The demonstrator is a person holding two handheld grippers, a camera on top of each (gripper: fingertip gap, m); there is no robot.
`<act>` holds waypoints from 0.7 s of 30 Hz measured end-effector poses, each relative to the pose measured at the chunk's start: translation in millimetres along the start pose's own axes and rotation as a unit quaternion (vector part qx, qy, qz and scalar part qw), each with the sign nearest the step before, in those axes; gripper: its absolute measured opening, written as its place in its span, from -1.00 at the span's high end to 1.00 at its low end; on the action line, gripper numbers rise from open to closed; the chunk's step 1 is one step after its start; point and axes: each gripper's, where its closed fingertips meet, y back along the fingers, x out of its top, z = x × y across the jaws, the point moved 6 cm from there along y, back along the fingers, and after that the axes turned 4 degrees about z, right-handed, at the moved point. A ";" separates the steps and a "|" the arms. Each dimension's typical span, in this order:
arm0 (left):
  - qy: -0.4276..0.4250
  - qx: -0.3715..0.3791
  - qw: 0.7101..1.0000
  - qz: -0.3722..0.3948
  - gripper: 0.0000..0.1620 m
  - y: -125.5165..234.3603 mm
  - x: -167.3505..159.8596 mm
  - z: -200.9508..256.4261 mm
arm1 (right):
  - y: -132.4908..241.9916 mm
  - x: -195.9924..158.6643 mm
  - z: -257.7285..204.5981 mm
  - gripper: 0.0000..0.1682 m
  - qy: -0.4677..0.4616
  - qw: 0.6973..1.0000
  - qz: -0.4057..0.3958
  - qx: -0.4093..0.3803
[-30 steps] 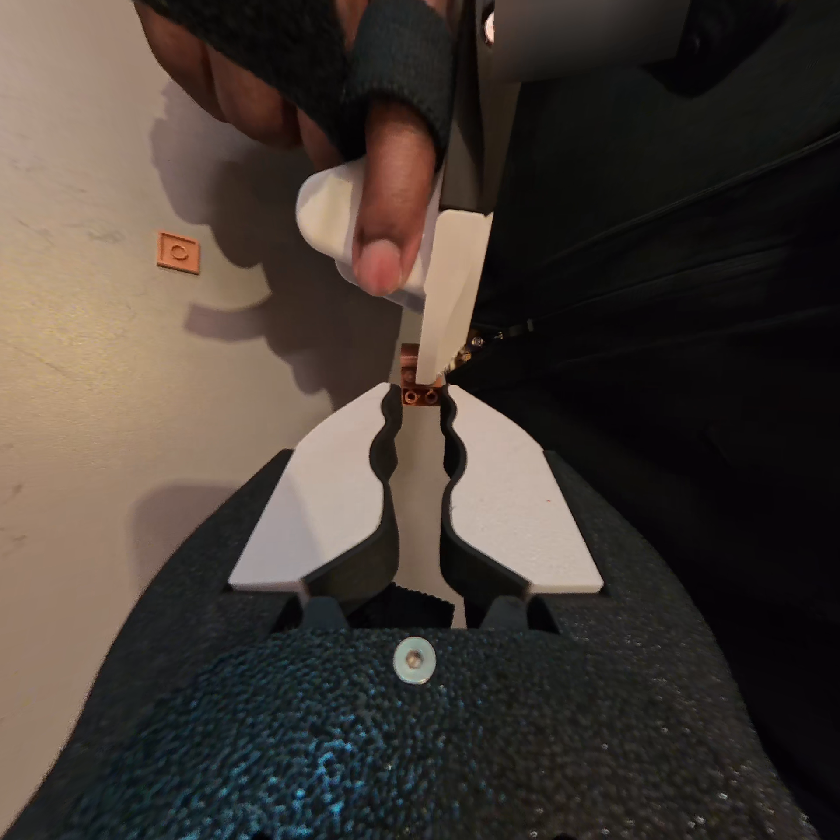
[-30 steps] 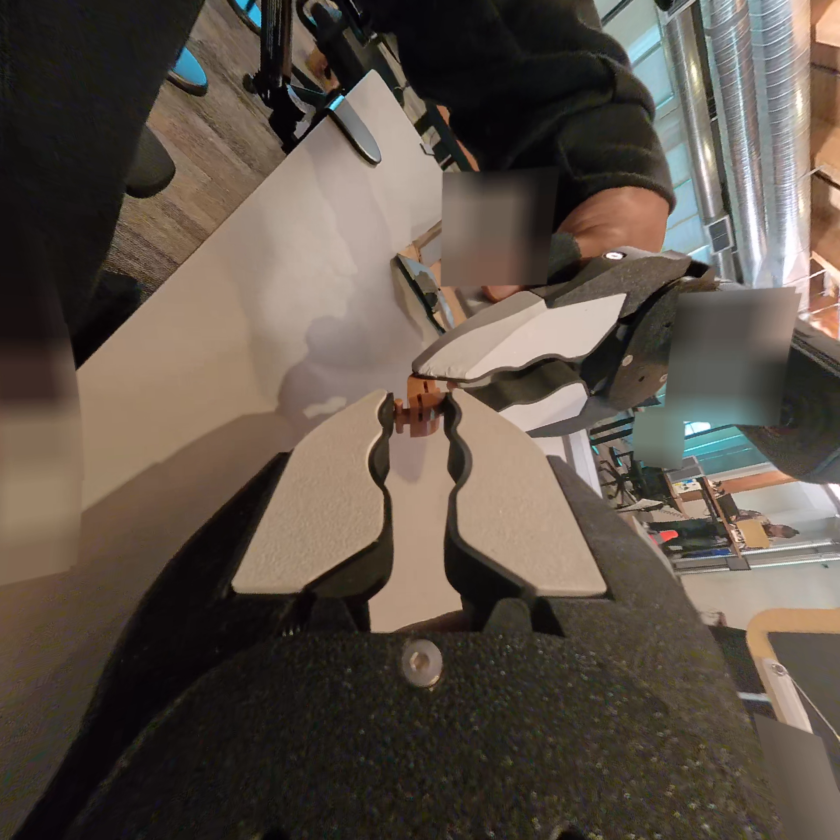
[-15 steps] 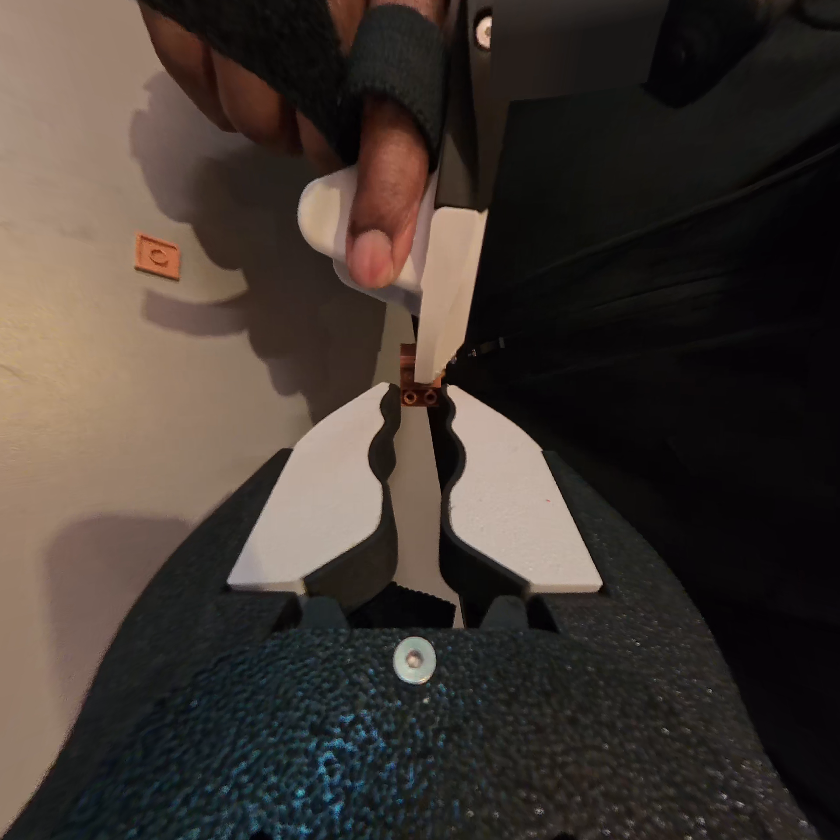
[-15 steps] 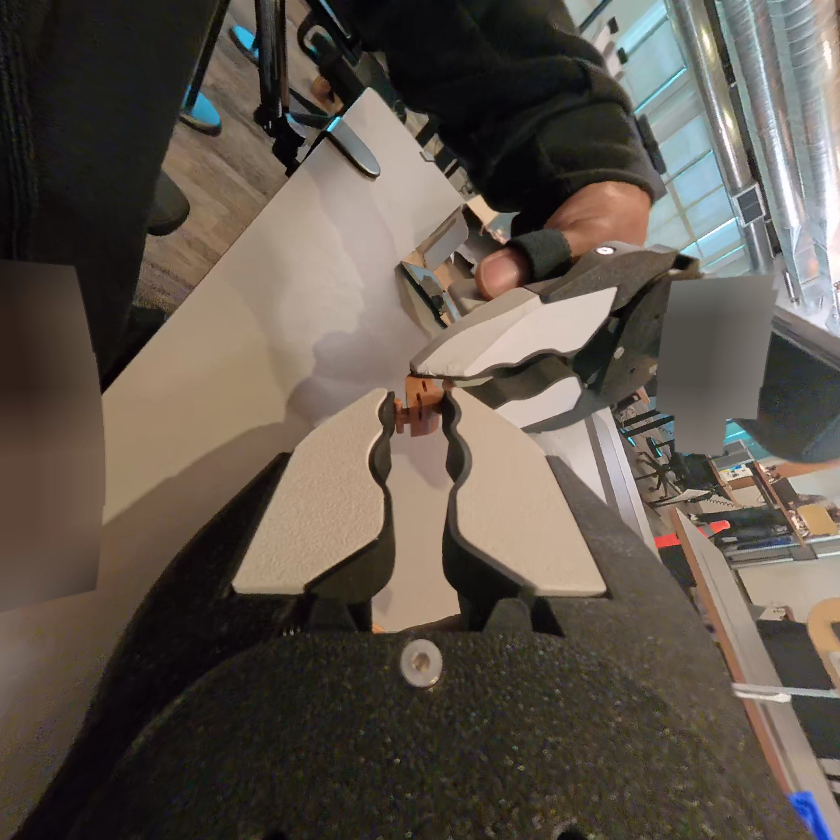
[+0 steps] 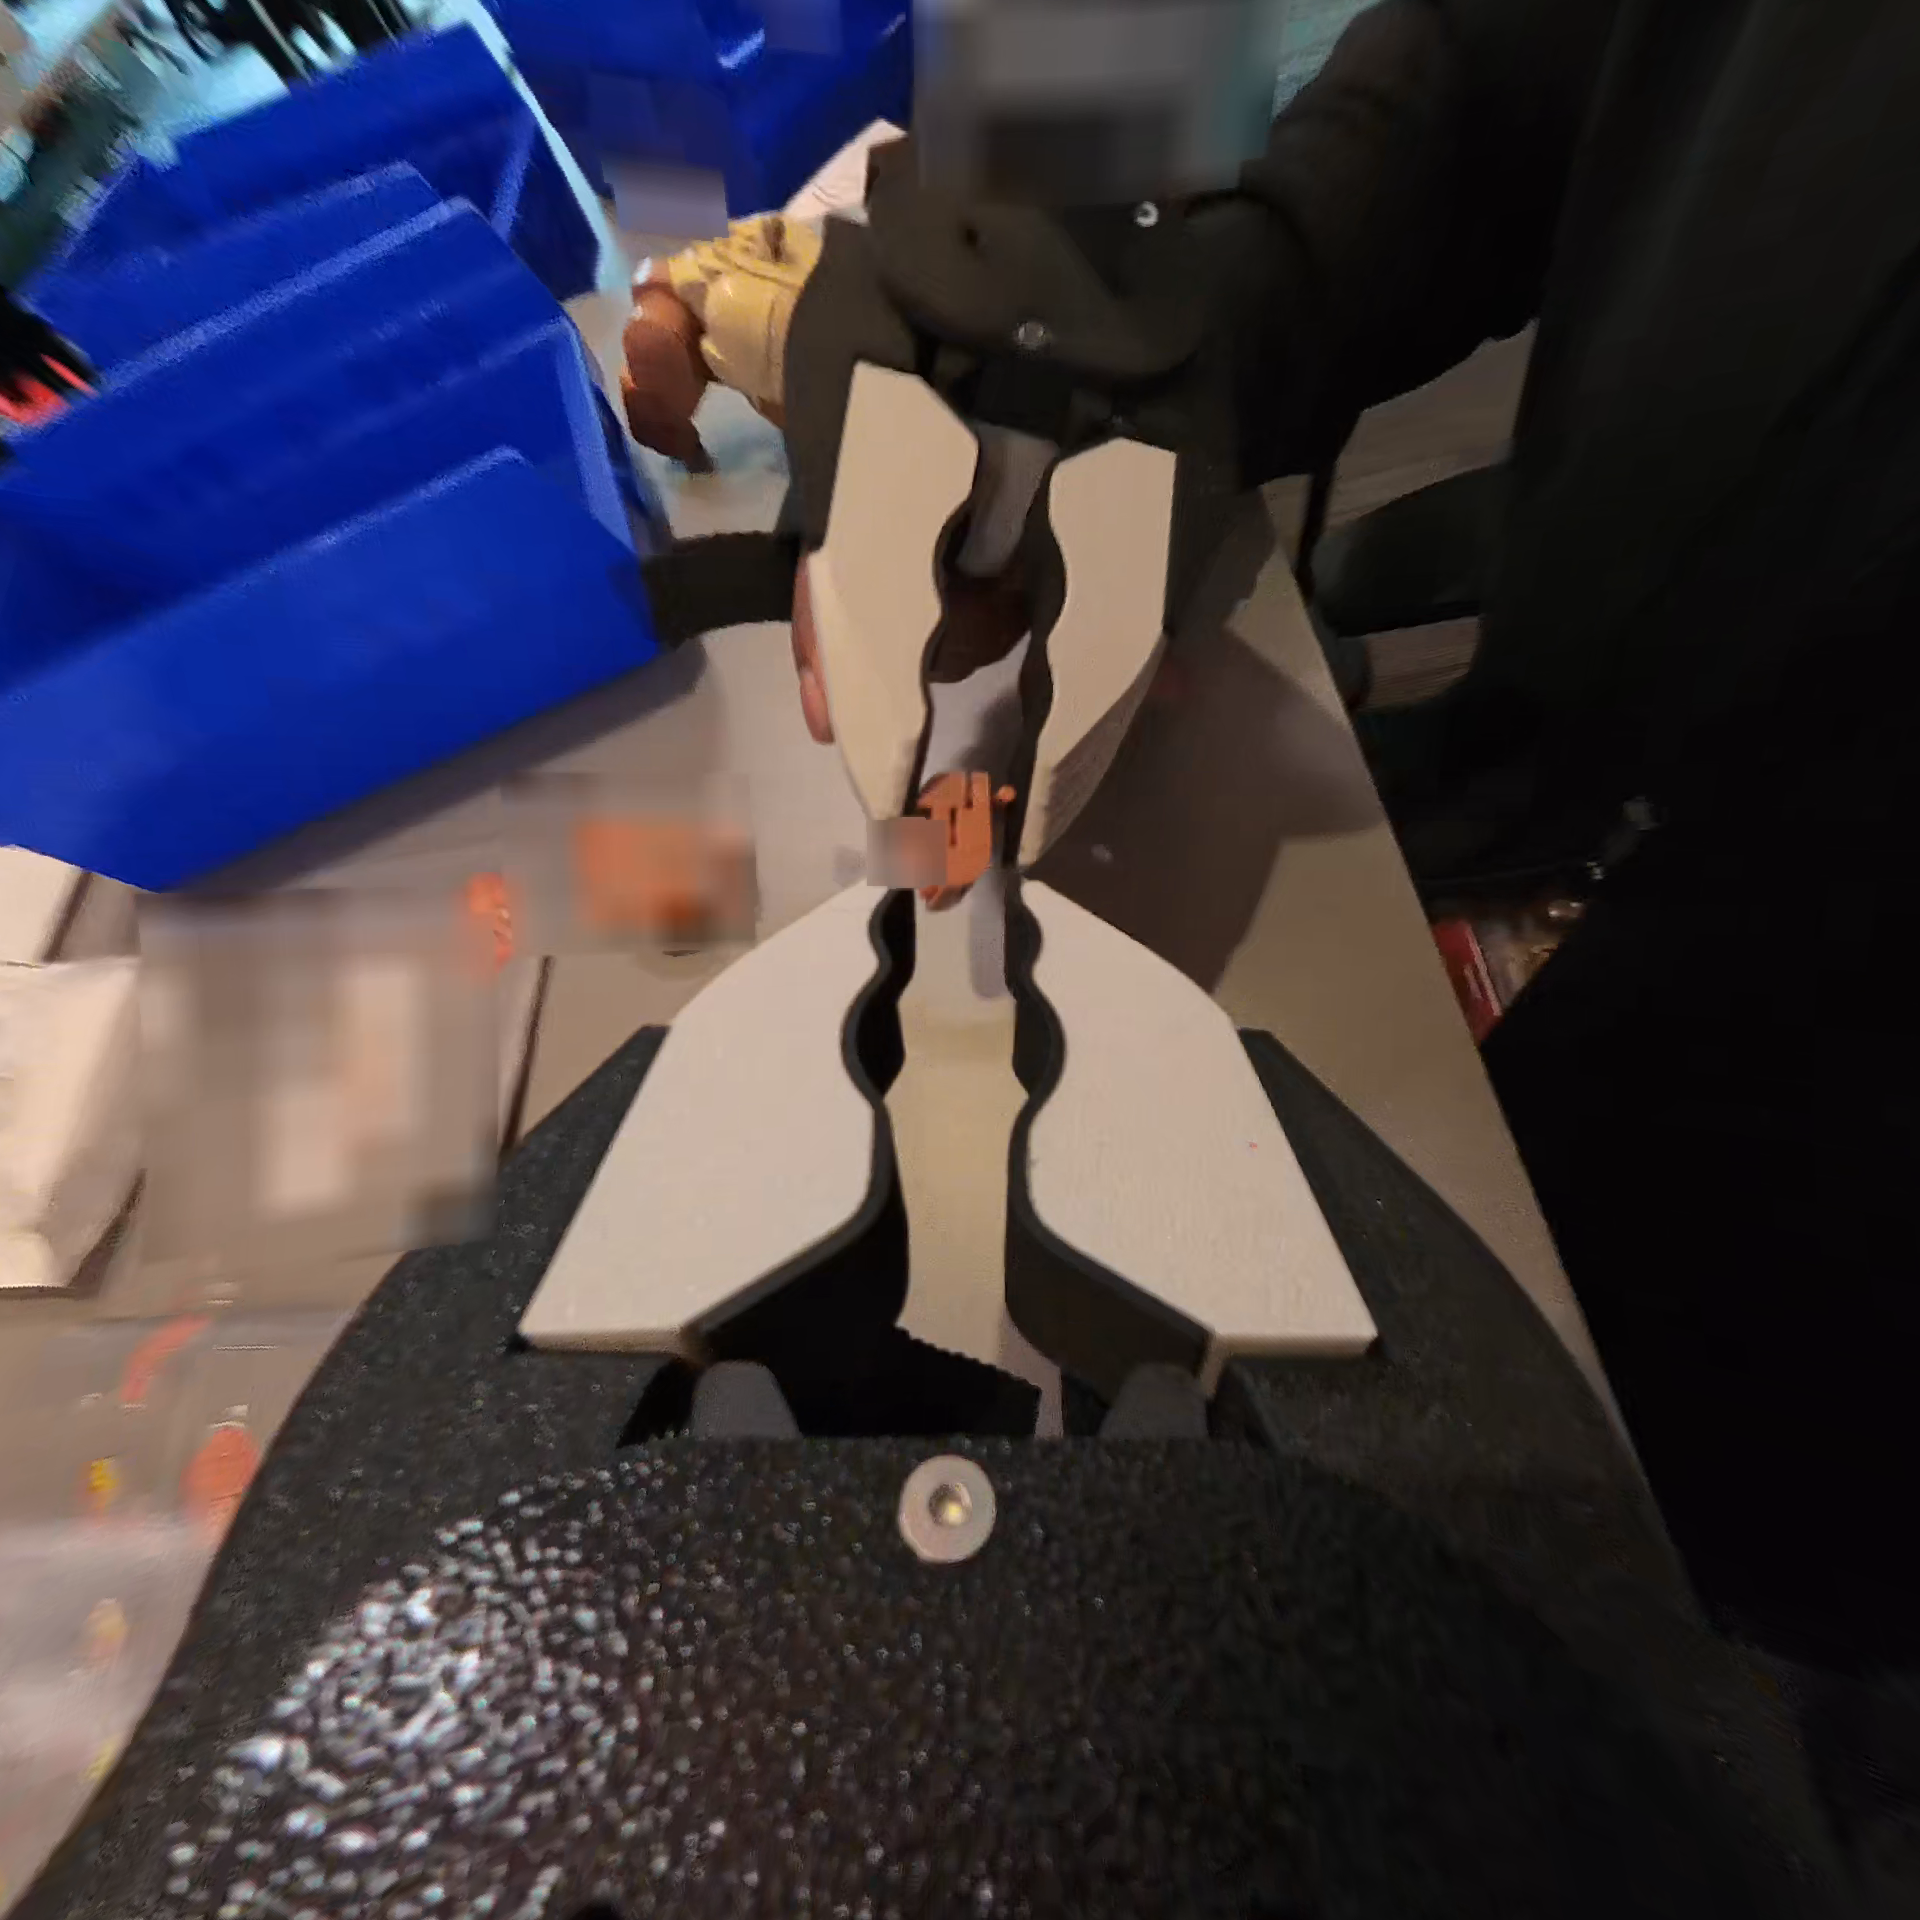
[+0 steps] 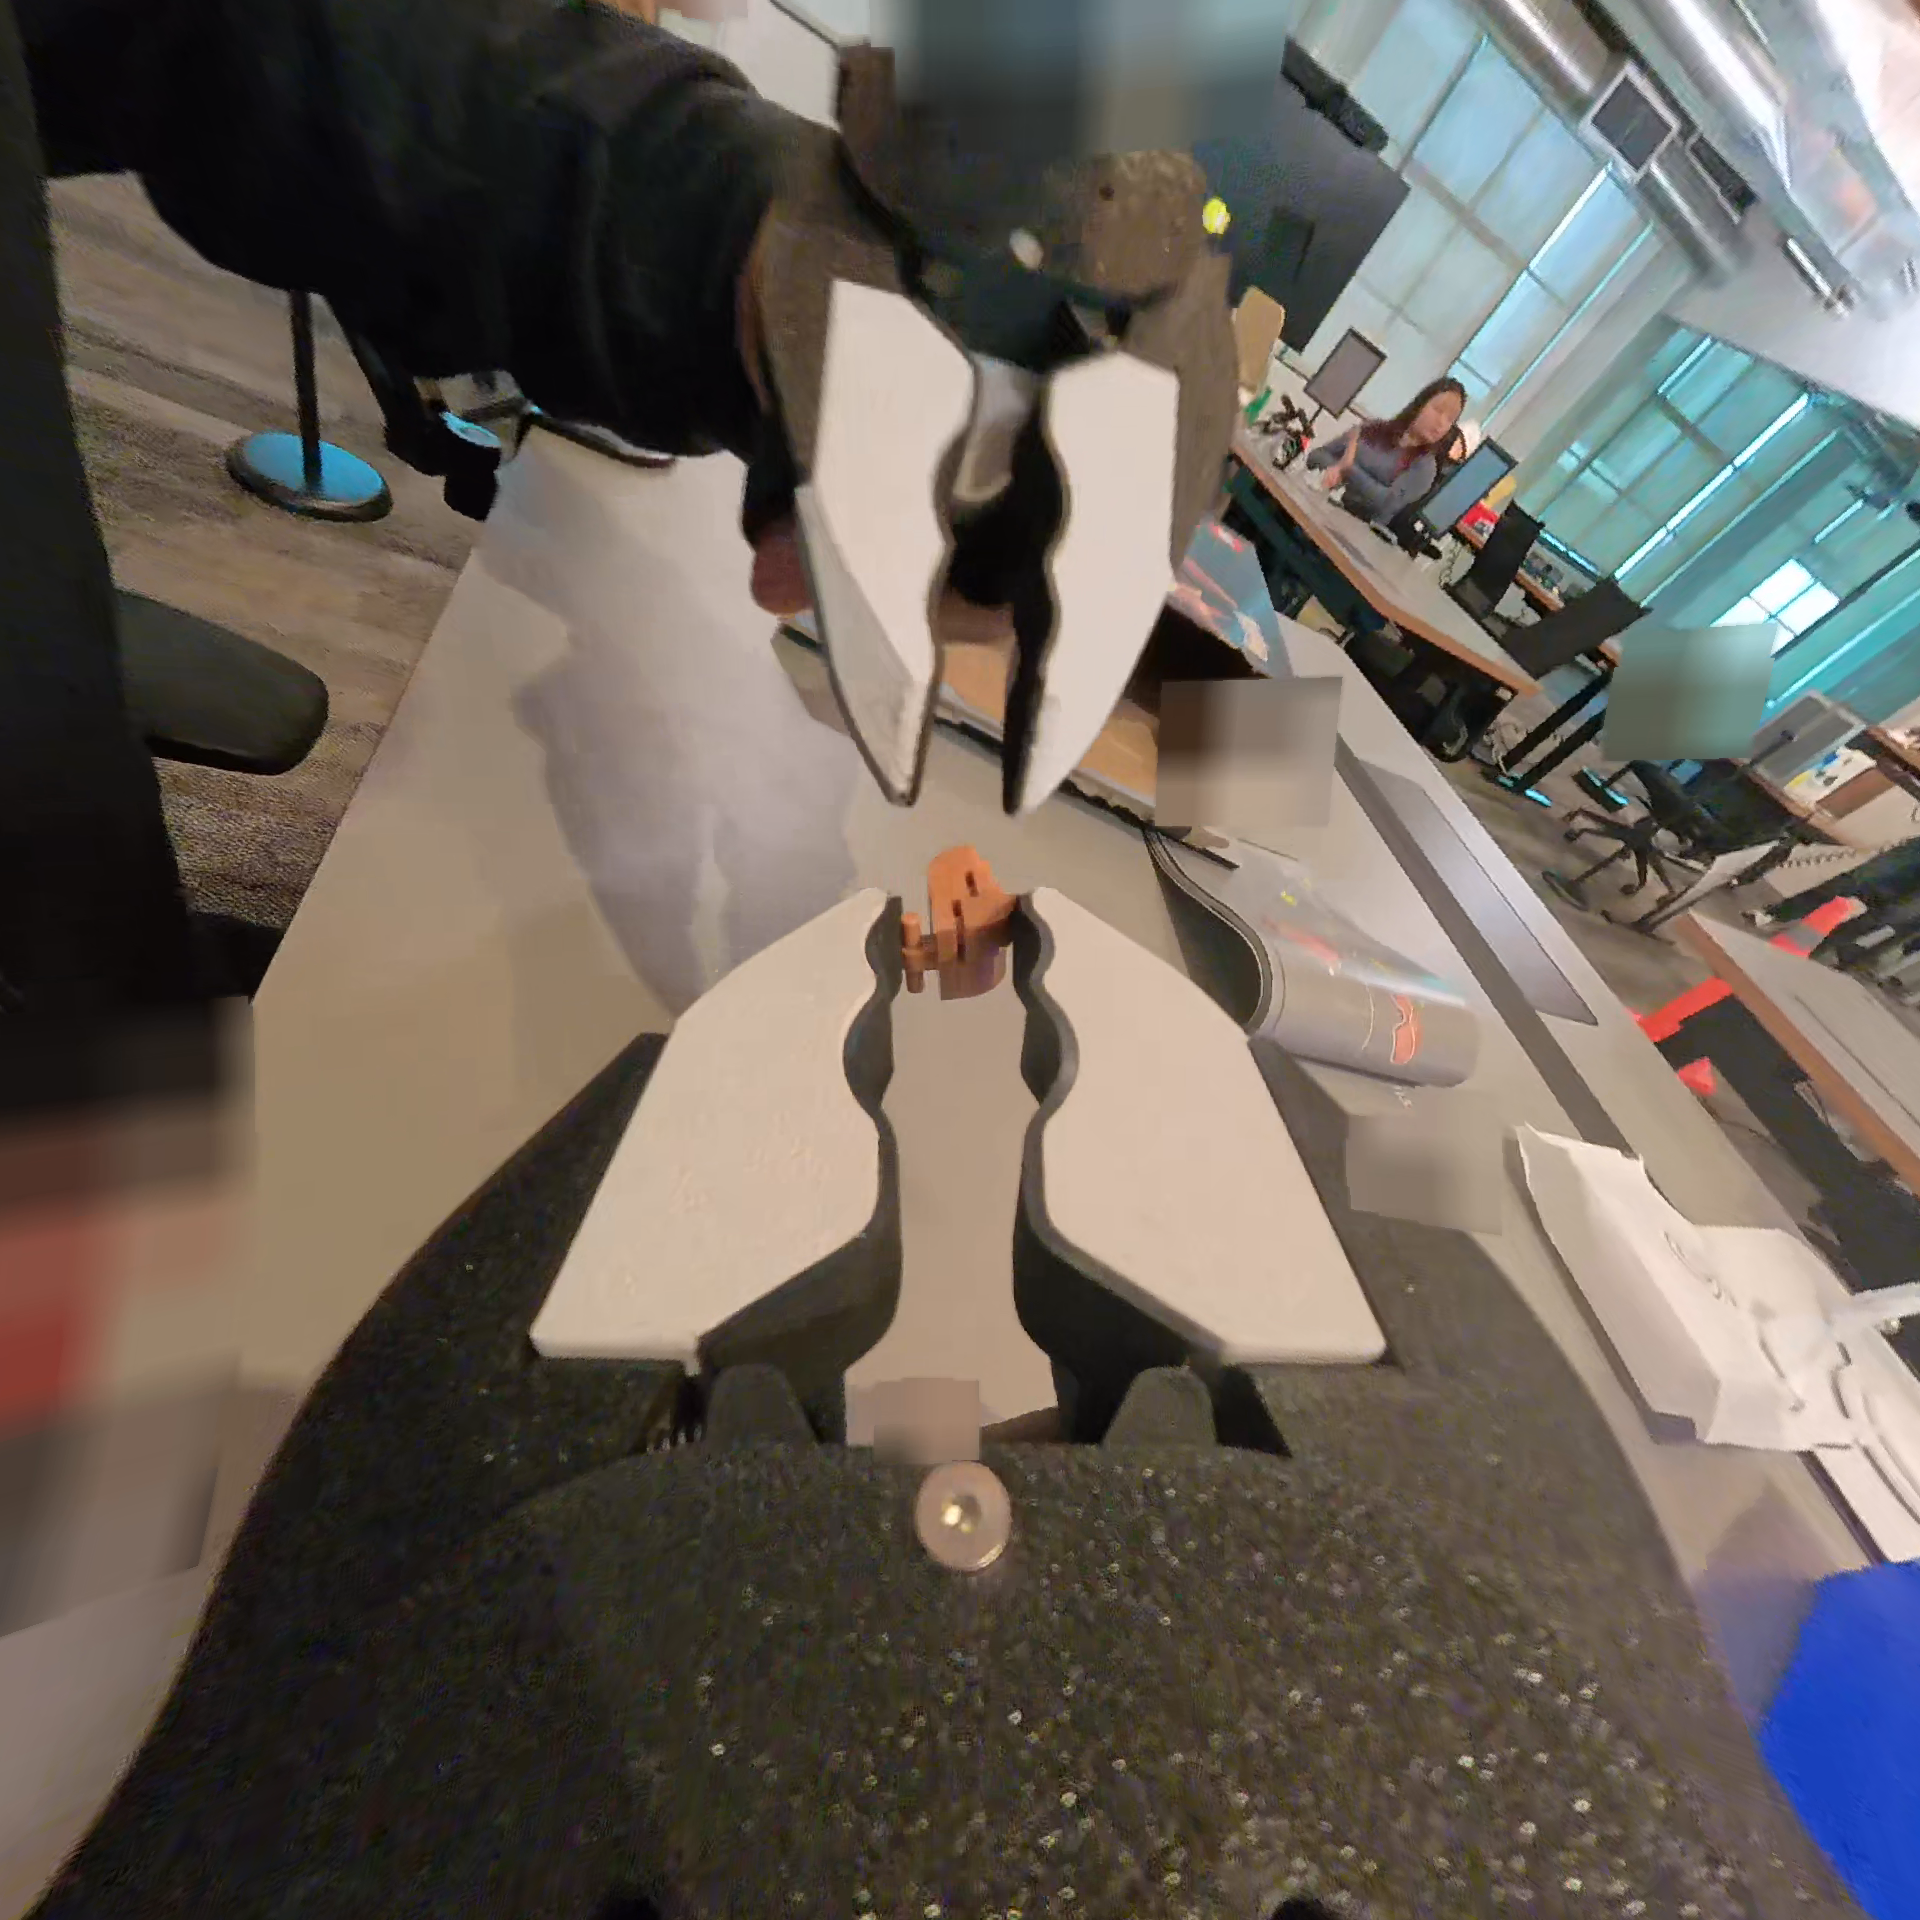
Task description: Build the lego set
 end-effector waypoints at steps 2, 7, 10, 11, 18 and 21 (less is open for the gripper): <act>-0.025 0.028 0.999 -0.009 0.78 -2.0 2.4 4.1 | -2.6 1.4 -0.8 0.76 -0.002 1.000 -0.007 -0.002; -0.054 0.057 0.997 -0.023 0.79 -5.4 0.8 6.5 | -8.1 6.0 -1.2 0.76 -0.003 1.000 -0.020 -0.010; -0.075 0.065 0.995 -0.023 0.82 -5.1 1.8 8.0 | -9.7 8.7 -1.9 0.76 -0.010 1.000 -0.020 -0.011; -0.082 0.067 0.994 -0.025 0.83 -5.0 1.9 8.7 | -10.1 8.9 -1.8 0.76 -0.011 1.000 -0.022 -0.012; -0.104 0.086 0.990 -0.028 0.85 -2.4 3.1 9.6 | -11.7 12.0 -1.5 0.76 -0.012 1.000 -0.018 -0.014; -0.115 0.079 0.989 -0.037 0.86 -0.9 2.6 10.9 | -13.2 13.1 -3.5 0.76 -0.007 1.000 -0.019 -0.009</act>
